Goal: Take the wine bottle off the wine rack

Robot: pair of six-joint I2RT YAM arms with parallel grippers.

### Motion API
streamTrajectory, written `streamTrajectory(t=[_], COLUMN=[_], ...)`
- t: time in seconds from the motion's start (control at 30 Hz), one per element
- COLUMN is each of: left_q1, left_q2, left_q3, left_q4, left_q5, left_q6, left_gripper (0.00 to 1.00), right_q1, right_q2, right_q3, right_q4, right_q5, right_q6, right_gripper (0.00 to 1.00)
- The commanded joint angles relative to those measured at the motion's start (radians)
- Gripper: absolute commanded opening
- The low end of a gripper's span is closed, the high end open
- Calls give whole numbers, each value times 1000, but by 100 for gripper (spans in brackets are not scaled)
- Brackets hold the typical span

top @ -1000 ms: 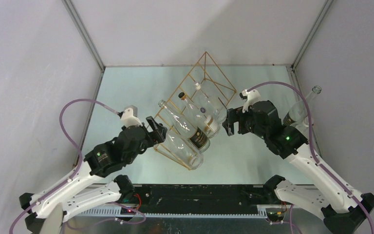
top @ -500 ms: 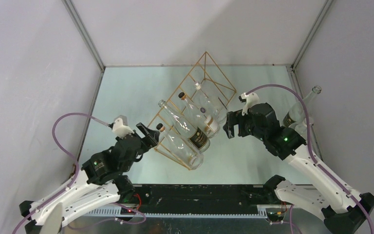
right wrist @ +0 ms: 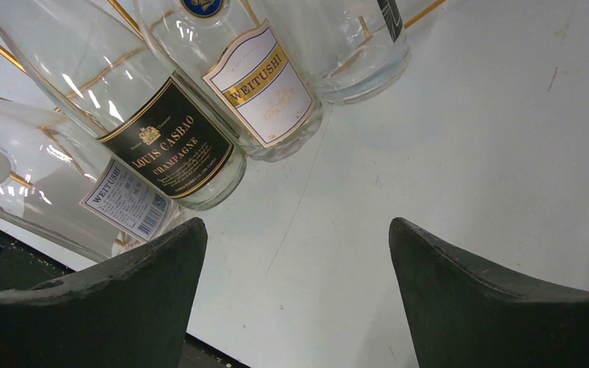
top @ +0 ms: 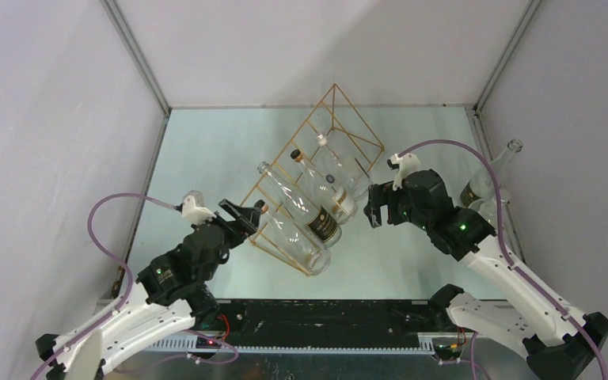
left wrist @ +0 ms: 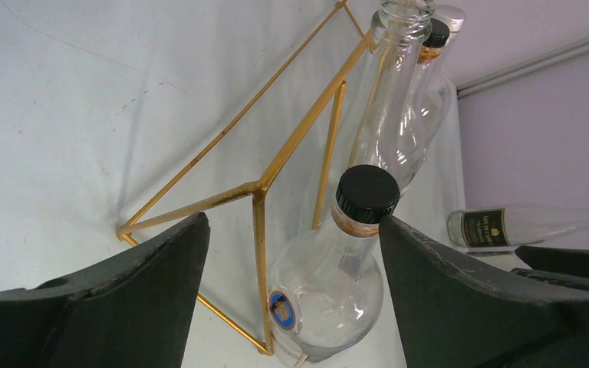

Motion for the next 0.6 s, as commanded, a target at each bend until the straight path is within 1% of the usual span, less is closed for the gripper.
streamTrajectory(t=[0.0, 0.23, 0.47, 0.57], left_q1=[19, 31, 65, 82], left_q2=[-8, -28, -43, -52], left_q3=[-26, -57, -83, -101], left_q4=[117, 194, 206, 246], left_q5=[19, 33, 34, 46], left_q6=[-8, -8, -23, -11], left_gripper=[87, 90, 93, 93], right_q1=[3, 2, 2, 2], right_q2=[-19, -26, -35, -33], right_q3=[-2, -2, -2, -2], right_q4=[18, 17, 6, 4], right_q5=[19, 25, 28, 34], right_q6=[-21, -37, -39, -41], right_gripper=[91, 91, 91, 91])
